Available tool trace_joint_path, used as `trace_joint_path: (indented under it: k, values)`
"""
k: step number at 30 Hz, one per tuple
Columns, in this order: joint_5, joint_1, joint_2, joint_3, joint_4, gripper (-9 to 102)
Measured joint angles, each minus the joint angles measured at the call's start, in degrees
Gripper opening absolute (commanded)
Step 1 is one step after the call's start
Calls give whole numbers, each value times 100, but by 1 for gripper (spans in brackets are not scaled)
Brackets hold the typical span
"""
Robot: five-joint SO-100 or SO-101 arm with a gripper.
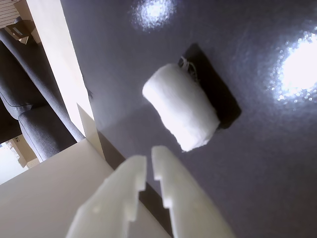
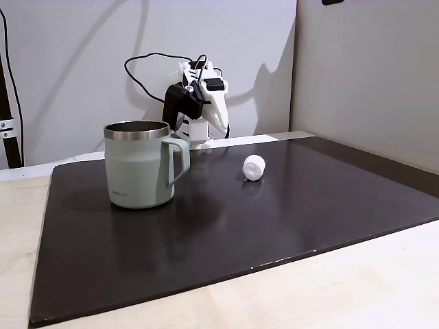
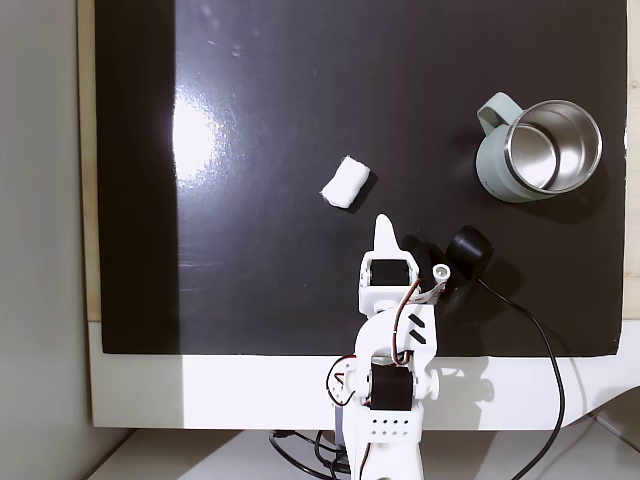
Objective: Grasp a gauze and put it in the cup.
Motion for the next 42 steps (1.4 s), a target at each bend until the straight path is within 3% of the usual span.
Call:
trace_joint_path:
  k: [23, 32, 42]
  values:
    - [35, -185, 0, -202, 343, 0]
    - [97, -387, -2004, -2479, 773, 0]
    - [-457, -299, -4658, -5713, 2250, 0]
